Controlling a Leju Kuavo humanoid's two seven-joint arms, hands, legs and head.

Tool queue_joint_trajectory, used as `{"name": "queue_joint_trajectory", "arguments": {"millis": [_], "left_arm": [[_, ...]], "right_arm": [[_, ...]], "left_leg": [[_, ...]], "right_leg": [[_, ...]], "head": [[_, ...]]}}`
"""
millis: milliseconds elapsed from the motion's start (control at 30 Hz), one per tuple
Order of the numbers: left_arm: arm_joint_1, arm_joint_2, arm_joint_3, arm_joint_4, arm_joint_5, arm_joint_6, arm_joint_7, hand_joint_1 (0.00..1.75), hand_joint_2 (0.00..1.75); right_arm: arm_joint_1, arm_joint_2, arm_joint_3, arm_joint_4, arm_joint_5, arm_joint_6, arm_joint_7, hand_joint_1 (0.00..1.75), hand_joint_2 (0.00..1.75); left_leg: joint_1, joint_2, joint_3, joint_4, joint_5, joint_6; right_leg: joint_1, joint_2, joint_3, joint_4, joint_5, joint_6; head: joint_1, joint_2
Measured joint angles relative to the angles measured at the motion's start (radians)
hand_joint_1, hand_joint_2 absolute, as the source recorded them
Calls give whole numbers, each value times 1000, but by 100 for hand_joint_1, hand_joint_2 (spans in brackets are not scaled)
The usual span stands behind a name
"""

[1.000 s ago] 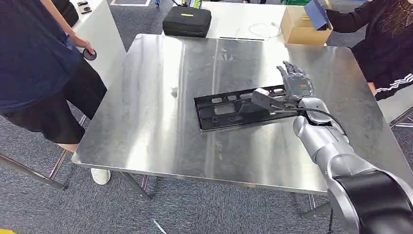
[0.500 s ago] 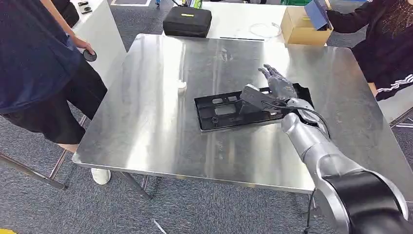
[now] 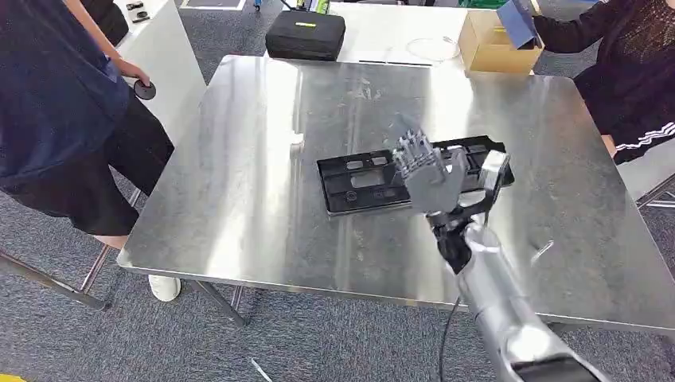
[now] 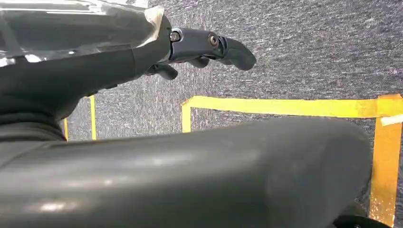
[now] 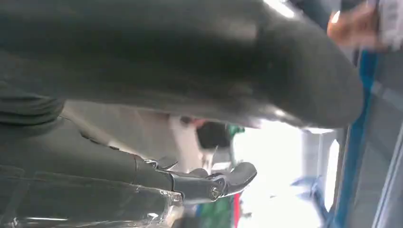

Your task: Take the parts from the cabinet and place them on the table.

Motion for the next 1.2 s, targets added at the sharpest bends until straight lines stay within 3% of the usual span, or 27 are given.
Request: {"name": "queue_joint_trajectory", "arguments": {"millis": [133, 233, 400, 433, 467, 500, 567, 600, 633, 667, 700, 767, 800, 833, 900, 933, 967, 1000, 1033, 1100, 1200], "left_arm": [[6, -6, 27, 0, 3, 2, -1, 0, 0], [8, -6, 44, 0, 3, 2, -3, 0, 0], [9, -6, 57, 0, 4, 1, -8, 0, 0], [9, -6, 59, 0, 4, 1, -10, 0, 0], [9, -7, 62, 0, 4, 1, -12, 0, 0], [9, -7, 65, 0, 3, 1, -13, 0, 0], [8, -8, 66, 0, 3, 1, -13, 0, 0], [9, -10, 66, 0, 4, 1, -13, 0, 0], [10, -10, 66, 0, 4, 1, -13, 0, 0], [10, -10, 66, 0, 3, 1, -13, 0, 0], [11, -10, 66, 0, 4, 1, -13, 0, 0], [10, -12, 66, 0, 3, 1, -13, 0, 0], [10, -12, 67, 0, 4, 1, -13, 0, 0], [10, -13, 67, 0, 4, 0, -13, 0, 0], [10, -13, 66, 0, 3, -5, -11, 0, 0], [10, -13, 66, 0, 2, -8, -7, 0, 0], [10, -11, 66, 1, 2, -9, -3, 0, 0], [10, -11, 66, 1, 2, -9, 0, 0, 0], [10, -11, 66, 1, 2, -10, 0, 0, 0], [10, -11, 66, 1, 1, -10, 0, 0, 0], [10, -12, 66, 1, 1, -10, 0, 0, 0]], "right_arm": [[169, -24, 131, -239, 23, -44, -54, 0, 0], [244, -35, 187, -350, 51, -50, -81, 0, 0], [302, -43, 232, -445, 65, -56, -85, 0, 0], [309, -43, 236, -455, 68, -58, -85, 0, 0], [316, -43, 242, -474, 76, -60, -85, 0, 0], [321, -43, 245, -481, 78, -61, -85, 0, 0], [327, -43, 253, -491, 79, -62, -85, 0, 0], [335, -44, 257, -496, 79, -63, -85, 0, 0], [343, -48, 259, -499, 79, -63, -85, 0, 0], [349, -50, 260, -499, 79, -63, -85, 0, 0], [351, -50, 262, -502, 79, -63, -85, 0, 0], [351, -50, 263, -511, 79, -63, -85, 0, 0], [351, -51, 265, -515, 79, -63, -85, 0, 0], [353, -50, 265, -516, 81, -65, -85, 0, 0], [361, -51, 265, -520, 102, -75, -85, 0, 0], [368, -51, 266, -526, 113, -80, -85, 0, 0], [373, -48, 266, -531, 121, -82, -84, 0, 0], [376, -46, 266, -534, 129, -83, -82, 0, 0], [379, -43, 266, -536, 136, -88, -81, 0, 0], [389, -40, 266, -536, 153, -97, -77, 0, 0], [391, -40, 265, -536, 156, -99, -77, 0, 0]], "left_leg": [[-1, -1, 0, 1, -2, 1], [-2, -1, 0, 3, -5, 4], [-8, -1, -1, 8, -11, 14], [-6, 0, 2, 1, -10, 18], [8, 2, 14, -13, -3, 23], [7, 3, 20, -17, -3, 24], [9, 6, 21, -16, -5, 30], [8, 6, 20, -16, -6, 31], [8, 6, 21, -16, -7, 31], [9, 5, 23, -16, -8, 30], [9, 5, 24, -15, -9, 28], [9, 5, 32, -15, -14, 21], [7, 5, 31, -14, -17, 16], [2, 5, 32, -10, -17, 12], [3, 4, 36, -4, -17, 6], [4, 4, 35, -4, -16, 2], [8, 4, 31, 3, -28, -5], [10, 7, 22, 27, -55, -15], [15, 7, 2, 81, -98, -22], [26, 7, -62, 242, -183, -36], [28, 7, -71, 267, -192, -38]], "right_leg": [[-1, -1, 0, -2, 0, 0], [-3, 0, 1, -2, -1, 0], [-8, 0, 1, -6, -1, 6], [-6, 0, -1, -10, -3, 9], [-5, -1, 3, 1, -9, 12], [-4, -3, -10, 32, -23, 10], [-1, -2, -89, 179, -88, -5], [0, -3, -131, 254, -112, -8], [1, -3, -161, 302, -118, -6], [0, -3, -167, 301, -104, 2], [-1, -3, -149, 250, -72, 12], [-1, -4, -69, 75, 2, 27], [1, -5, -32, 8, 14, 20], [9, -3, -26, 16, 39, 8], [9, -3, -29, 12, 33, -1], [7, -3, -29, 9, 35, -4], [-8, -3, -28, 3, 40, -14], [-5, -3, -30, 4, 41, -18], [-5, -4, -33, 4, 44, -33], [-3, -6, -40, 4, 47, -37], [-3, -6, -41, 4, 48, -39]], "head": [[0, 0], [0, 0], [0, 0], [-1, 0], [0, 0], [0, 0], [8, 0], [7, 0], [8, 0], [8, 0], [9, 0], [9, 0], [9, 0], [6, 0], [6, 0], [6, 0], [9, 0], [5, 0], [-2, 0], [-2, 0], [-2, 0]]}}
